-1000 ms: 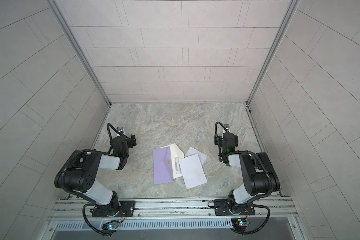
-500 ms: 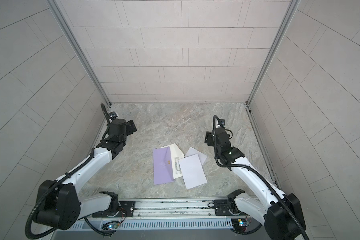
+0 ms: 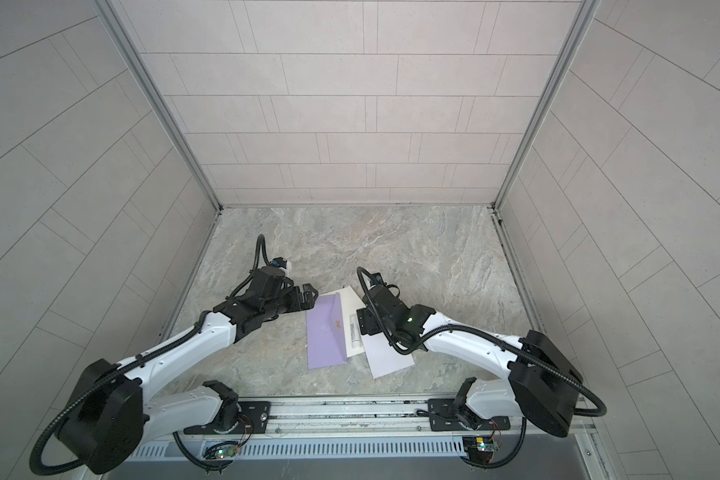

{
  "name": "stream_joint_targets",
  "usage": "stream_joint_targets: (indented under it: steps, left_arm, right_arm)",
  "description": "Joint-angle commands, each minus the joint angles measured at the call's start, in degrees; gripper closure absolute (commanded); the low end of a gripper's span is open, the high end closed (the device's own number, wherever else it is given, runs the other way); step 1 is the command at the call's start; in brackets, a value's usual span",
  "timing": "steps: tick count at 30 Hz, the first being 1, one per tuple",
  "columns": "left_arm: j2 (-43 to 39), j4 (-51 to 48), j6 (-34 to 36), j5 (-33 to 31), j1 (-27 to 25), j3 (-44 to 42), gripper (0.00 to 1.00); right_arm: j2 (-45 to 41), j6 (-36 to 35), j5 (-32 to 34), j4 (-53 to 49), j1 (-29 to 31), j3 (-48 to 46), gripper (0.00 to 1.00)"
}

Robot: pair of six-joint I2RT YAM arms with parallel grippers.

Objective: Place the letter into the envelope and seal it
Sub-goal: 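Move both grippers forward over the papers and envelope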

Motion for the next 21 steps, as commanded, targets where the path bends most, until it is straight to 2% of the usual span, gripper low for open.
stream_joint_targets:
  steps: [1,6,10,17,21]
  left_arm:
    - [1.1,-3.9,2.1,6.5,-1.7,1.9,0.02]
    - [4.5,-11.4,7.6,4.5,-6.2,6.4,0.02]
    - [7.7,-13.5,10.1,4.8,-8.9,8.9,0.03]
    - [11.2,-14.3,11.7,8.7,-9.9,11.0,0.07]
    - [11.6,-14.2,12.4,9.9,-10.1,11.8,0.11]
  right_arm:
    - [2.3,0.1,-2.3,-2.0,0.8,2.7,0.16]
    - [4.9,2.6,0.0,-3.7,0.7,3.8,0.17]
    - [5.5,3.9,2.2,-5.3,0.8,4.1,0.17]
    - [3.5,1.6,3.5,-9.4,0.7,4.7,0.17]
    - [2.2,4.8,4.9,-11.6,-1.2,3.2,0.16]
